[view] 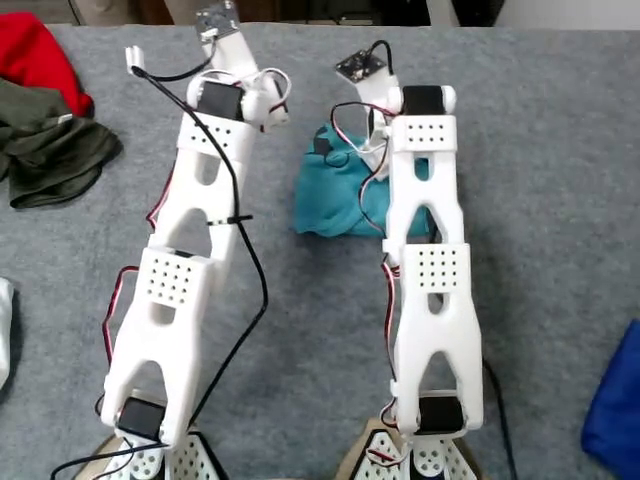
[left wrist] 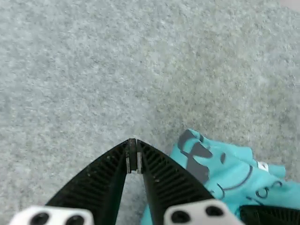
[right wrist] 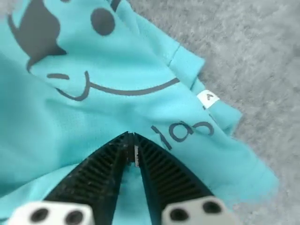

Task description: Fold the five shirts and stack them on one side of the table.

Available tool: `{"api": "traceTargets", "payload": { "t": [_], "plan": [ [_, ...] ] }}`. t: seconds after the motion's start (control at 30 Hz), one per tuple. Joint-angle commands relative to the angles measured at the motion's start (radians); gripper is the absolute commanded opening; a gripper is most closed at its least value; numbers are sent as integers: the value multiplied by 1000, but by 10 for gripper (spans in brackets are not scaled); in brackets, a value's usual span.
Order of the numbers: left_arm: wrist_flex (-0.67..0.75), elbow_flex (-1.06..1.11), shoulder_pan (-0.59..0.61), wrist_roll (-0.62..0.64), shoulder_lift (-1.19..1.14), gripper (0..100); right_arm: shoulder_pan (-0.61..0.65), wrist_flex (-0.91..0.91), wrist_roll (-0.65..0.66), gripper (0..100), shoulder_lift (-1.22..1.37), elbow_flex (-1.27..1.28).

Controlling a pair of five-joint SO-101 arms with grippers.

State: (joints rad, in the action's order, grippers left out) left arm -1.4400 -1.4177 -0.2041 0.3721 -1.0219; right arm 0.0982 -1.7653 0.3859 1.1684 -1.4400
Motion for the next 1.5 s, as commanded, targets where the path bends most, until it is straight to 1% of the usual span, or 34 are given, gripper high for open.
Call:
{"api": "traceTargets", "payload": {
  "t": [0.0, 0.23, 0.43, 0.5, 0.77, 0.9, 1.03, 1.13, 1.23, 1.37, 1.47],
  "plan": [
    [-3, -55, -44, 6, 28, 20, -18, -23, 37, 5, -160, 62],
    [-6, -60, -31, 20, 30, 20, -18, -20, 57, 5, -349, 467],
    [-31, -60, -31, 18, 33, 20, -25, -20, 83, 5, -487, 691],
    [-37, -60, -31, 18, 33, 20, -50, -20, 84, 5, -542, 763],
    [-57, -60, -31, 17, 33, 20, -151, -17, 198, 5, -800, 1093],
    [-57, -60, -37, 17, 35, 20, -150, 20, 238, 5, -917, 1110],
    [-66, -60, -31, 17, 36, 20, -90, 199, 238, 5, -940, 1119],
    [-100, -61, -28, 14, 36, 20, -31, 304, 238, 5, -874, 1110],
    [-132, -61, -20, 12, 36, 20, 16, 358, 236, 5, -773, 1073],
    [-155, -61, 8, 11, 36, 20, 36, 365, 229, 5, -610, 938],
    [-166, -61, 26, -15, 36, 20, 27, 321, 210, 5, -492, 819]
  ]
}}
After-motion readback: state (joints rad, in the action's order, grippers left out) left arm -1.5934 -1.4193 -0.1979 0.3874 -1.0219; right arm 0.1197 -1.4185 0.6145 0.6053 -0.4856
